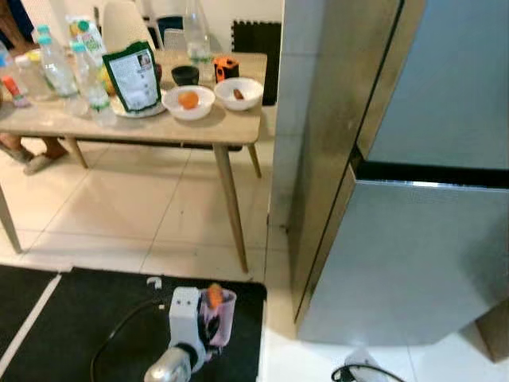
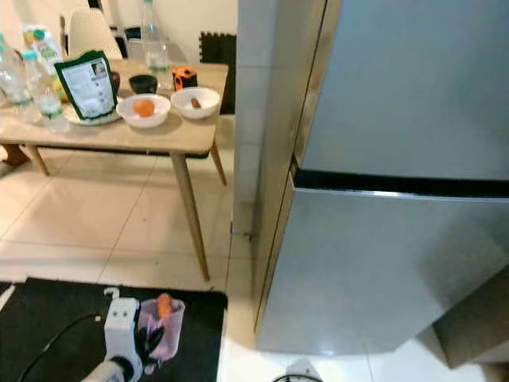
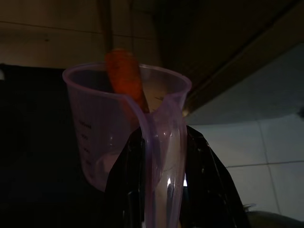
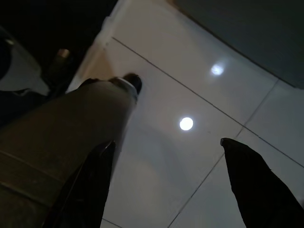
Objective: Restocking fridge
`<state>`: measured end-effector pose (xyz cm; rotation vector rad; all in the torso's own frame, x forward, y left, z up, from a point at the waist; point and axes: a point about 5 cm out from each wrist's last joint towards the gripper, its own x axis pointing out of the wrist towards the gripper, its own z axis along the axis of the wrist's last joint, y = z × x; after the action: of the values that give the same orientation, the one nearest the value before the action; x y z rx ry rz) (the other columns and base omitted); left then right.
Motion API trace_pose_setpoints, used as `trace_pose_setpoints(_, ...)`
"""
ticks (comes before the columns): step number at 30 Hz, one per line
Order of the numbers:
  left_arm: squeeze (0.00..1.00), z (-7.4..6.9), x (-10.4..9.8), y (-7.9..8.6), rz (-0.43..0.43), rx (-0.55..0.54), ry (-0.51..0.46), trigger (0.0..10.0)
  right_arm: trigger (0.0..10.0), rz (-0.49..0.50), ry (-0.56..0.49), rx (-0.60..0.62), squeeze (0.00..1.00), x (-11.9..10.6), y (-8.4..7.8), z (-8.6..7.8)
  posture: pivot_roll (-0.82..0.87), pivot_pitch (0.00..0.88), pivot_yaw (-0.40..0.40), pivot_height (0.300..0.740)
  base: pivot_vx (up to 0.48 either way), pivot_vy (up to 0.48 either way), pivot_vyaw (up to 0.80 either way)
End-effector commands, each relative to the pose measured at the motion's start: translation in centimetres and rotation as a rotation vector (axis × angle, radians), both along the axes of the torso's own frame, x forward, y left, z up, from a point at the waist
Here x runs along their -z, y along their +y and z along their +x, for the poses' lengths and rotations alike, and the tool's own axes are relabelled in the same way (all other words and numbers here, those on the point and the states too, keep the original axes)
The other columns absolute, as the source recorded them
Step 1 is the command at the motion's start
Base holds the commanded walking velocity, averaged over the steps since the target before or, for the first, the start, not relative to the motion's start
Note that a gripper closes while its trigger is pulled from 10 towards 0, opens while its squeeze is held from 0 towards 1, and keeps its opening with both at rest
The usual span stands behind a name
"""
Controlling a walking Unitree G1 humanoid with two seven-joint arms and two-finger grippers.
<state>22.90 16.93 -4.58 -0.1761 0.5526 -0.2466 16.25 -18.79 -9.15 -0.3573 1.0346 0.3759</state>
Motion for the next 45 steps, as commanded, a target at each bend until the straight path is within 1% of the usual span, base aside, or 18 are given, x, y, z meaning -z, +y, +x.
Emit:
trace_pose_setpoints(1,0.0,-0.3,0.3,-0.6,-0.006,0.015,0.012,10.0,10.0,-0.008,0.039,0.014,0.0,0.4,-0.5,-1.0,-0.04,0.058,-0.042,0.74,0.0,-0.431,0.0)
trace_pose_setpoints(8,0.0,-0.6,0.5,-0.4,-0.003,-0.007,0.021,10.0,10.0,-0.018,0.01,0.04,0.0,0.0,-1.0,-0.3,-0.04,0.061,-0.044,0.74,0.0,-0.062,0.0)
trace_pose_setpoints(14,0.0,-1.3,0.9,0.2,0.034,-0.029,0.039,10.0,10.0,0.026,-0.089,0.08,0.0,-1.4,-1.9,2.1,-0.04,0.065,-0.045,0.74,0.0,0.0,0.0)
trace_pose_setpoints(18,0.0,-1.7,1.1,0.9,0.086,-0.061,0.049,10.0,10.0,0.216,-0.149,0.039,0.0,-2.8,-0.9,4.4,-0.05,0.064,-0.049,0.74,0.0,0.0,0.0)
trace_pose_setpoints(19,0.0,-1.8,1.2,1.3,0.108,-0.078,0.054,10.0,10.0,0.326,-0.154,0.004,0.0,-3.4,-0.1,5.1,-0.05,0.064,-0.049,0.74,0.0,0.0,0.0)
trace_pose_setpoints(20,0.0,-1.8,1.2,1.3,0.108,-0.078,0.054,10.0,10.0,0.326,-0.154,0.004,0.0,-3.4,-0.1,5.1,-0.05,0.064,-0.049,0.74,0.0,0.0,0.0)
trace_pose_setpoints(22,0.0,-2.1,1.3,2.0,0.159,-0.117,0.063,10.0,10.0,0.568,-0.155,-0.098,0.0,-5.0,1.3,6.4,-0.05,0.069,-0.049,0.74,0.0,0.0,0.0)
trace_pose_setpoints(23,0.0,-2.1,1.3,2.0,0.159,-0.117,0.063,10.0,10.0,0.568,-0.155,-0.098,0.0,-5.0,1.3,6.4,-0.05,0.069,-0.049,0.74,0.0,0.0,0.0)
trace_pose_setpoints(24,0.0,-2.4,1.4,2.6,0.201,-0.148,0.069,10.0,10.0,0.748,-0.166,-0.199,0.0,-6.6,2.1,7.4,-0.05,0.069,-0.049,0.74,0.0,0.0,0.0)
trace_pose_setpoints(29,0.0,-2.5,1.4,3.0,0.225,-0.167,0.068,10.0,10.0,0.927,-0.186,-0.336,0.0,-8.9,2.5,8.4,-0.05,0.07,-0.047,0.74,0.0,0.0,0.0)
trace_pose_setpoints(33,0.0,-2.6,1.4,3.3,0.248,-0.178,0.066,10.0,10.0,1.119,-0.313,-0.438,0.0,-13.0,2.9,10.7,-0.05,0.07,-0.047,0.74,0.0,0.0,0.0)
trace_pose_setpoints(34,0.0,-2.6,1.4,3.6,0.265,-0.186,0.064,10.0,10.0,1.223,-0.468,-0.522,0.0,-17.2,3.1,12.5,-0.05,0.07,-0.046,0.74,0.0,0.0,0.0)
trace_pose_setpoints(38,0.0,-2.6,1.4,3.7,0.276,-0.188,0.063,10.0,10.0,1.254,-0.526,-0.554,0.0,-18.9,3.2,13.1,-0.05,0.07,-0.046,0.74,0.0,0.0,0.0)
trace_pose_setpoints(39,0.0,-2.6,1.4,3.7,0.284,-0.19,0.063,10.0,10.0,1.294,-0.592,-0.604,1.0,-21.0,3.2,13.7,-0.05,0.068,-0.046,0.74,0.0,0.0,0.0)
trace_pose_setpoints(41,0.0,-2.6,1.4,3.7,0.284,-0.19,0.063,10.0,10.0,1.294,-0.592,-0.604,1.0,-21.0,3.2,13.7,-0.05,0.068,-0.046,0.74,0.0,0.0,0.0)
trace_pose_setpoints(42,0.0,-2.6,1.4,3.7,0.292,-0.191,0.063,10.0,10.0,1.308,-0.655,-0.665,1.0,-23.1,3.3,14.2,-0.05,0.068,-0.048,0.74,0.0,0.0,0.0)
trace_pose_setpoints(44,0.0,-2.7,1.4,3.7,0.297,-0.193,0.064,10.0,10.0,1.177,-0.798,-0.838,1.0,-27.5,3.9,14.9,-0.05,0.068,-0.049,0.74,0.0,0.0,0.0)
trace_pose_setpoints(45,0.0,-2.7,1.4,3.7,0.297,-0.193,0.064,10.0,10.0,1.177,-0.798,-0.838,1.0,-27.5,3.9,14.9,-0.05,0.068,-0.049,0.74,0.0,0.0,0.0)
